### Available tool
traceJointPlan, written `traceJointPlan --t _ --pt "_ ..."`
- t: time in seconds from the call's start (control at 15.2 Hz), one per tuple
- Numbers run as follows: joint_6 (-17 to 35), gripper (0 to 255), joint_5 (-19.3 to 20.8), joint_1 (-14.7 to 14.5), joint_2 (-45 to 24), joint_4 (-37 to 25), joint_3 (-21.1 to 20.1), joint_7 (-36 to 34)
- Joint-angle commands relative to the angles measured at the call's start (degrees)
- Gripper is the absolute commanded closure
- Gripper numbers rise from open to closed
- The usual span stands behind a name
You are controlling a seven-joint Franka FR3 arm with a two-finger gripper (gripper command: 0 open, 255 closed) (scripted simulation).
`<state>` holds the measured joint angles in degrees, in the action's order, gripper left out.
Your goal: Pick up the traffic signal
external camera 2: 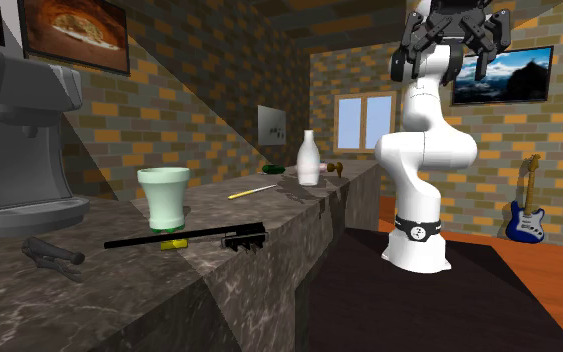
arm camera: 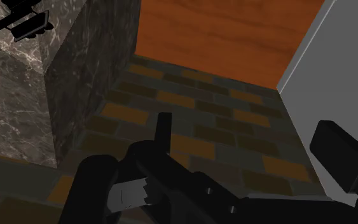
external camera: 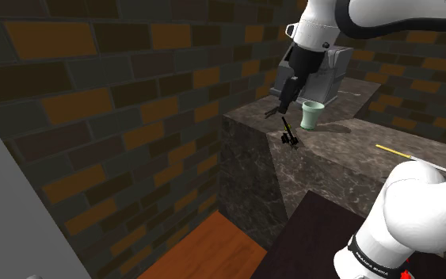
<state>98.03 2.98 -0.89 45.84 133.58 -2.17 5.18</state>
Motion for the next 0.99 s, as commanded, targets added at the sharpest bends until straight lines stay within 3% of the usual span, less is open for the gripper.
traceJointPlan --t 0.0,0.92 --pt "0.00 0 0.00 0.00 0.00 0.00 0.00 0.00" --pt "6.99 0 6.67 6.54 -23.76 -8.01 9.91 6.92"
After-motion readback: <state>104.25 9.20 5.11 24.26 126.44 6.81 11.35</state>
